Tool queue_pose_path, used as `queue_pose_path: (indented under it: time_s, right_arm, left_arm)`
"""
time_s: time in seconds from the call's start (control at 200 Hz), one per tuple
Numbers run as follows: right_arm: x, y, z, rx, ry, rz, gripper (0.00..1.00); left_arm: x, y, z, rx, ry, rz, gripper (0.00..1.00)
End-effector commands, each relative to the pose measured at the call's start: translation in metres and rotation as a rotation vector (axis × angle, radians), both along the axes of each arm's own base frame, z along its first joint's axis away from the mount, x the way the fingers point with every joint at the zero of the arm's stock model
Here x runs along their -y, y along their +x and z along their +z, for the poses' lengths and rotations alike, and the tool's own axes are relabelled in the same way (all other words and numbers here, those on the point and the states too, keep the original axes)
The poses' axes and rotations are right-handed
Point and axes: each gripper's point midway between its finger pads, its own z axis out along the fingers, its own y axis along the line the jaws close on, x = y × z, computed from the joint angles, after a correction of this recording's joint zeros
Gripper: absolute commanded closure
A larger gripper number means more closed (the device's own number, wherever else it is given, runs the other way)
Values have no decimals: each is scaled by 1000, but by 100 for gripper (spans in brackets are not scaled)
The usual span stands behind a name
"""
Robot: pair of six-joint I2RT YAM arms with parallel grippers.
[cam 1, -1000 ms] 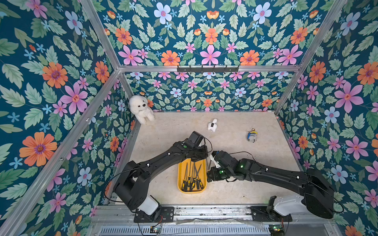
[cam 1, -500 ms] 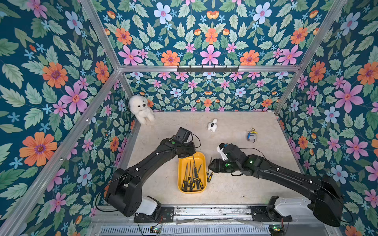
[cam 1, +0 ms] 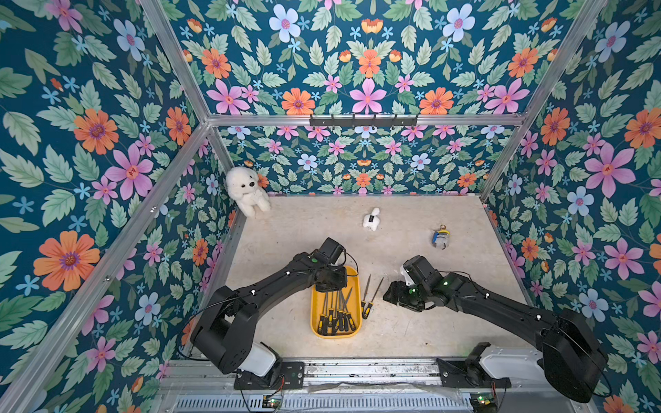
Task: Put the file tool into the storage box
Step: Place the file tool in the storage box.
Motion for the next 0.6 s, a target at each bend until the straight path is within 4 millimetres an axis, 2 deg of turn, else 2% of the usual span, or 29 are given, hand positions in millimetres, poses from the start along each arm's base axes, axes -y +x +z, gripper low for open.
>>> queue_pose_path:
  time_s: [0.0,0.285,0.5,0.595]
  right_arm:
    - [-4,2,0,-1,14,1,30]
    - [-7,1,-15,-48,-17,15,30]
    - [-10,3,-16,-50,-21,26,31]
    - [-10,3,-17,-52,-28,30,31]
  left_arm:
    - [2,3,-5,16,3,19,100]
    - [22,-6,-17,0,-5,-5,100]
    - [19,-13,-32,-21,23,-13,100]
    - [19,-14,-34,-25,26,-15,92]
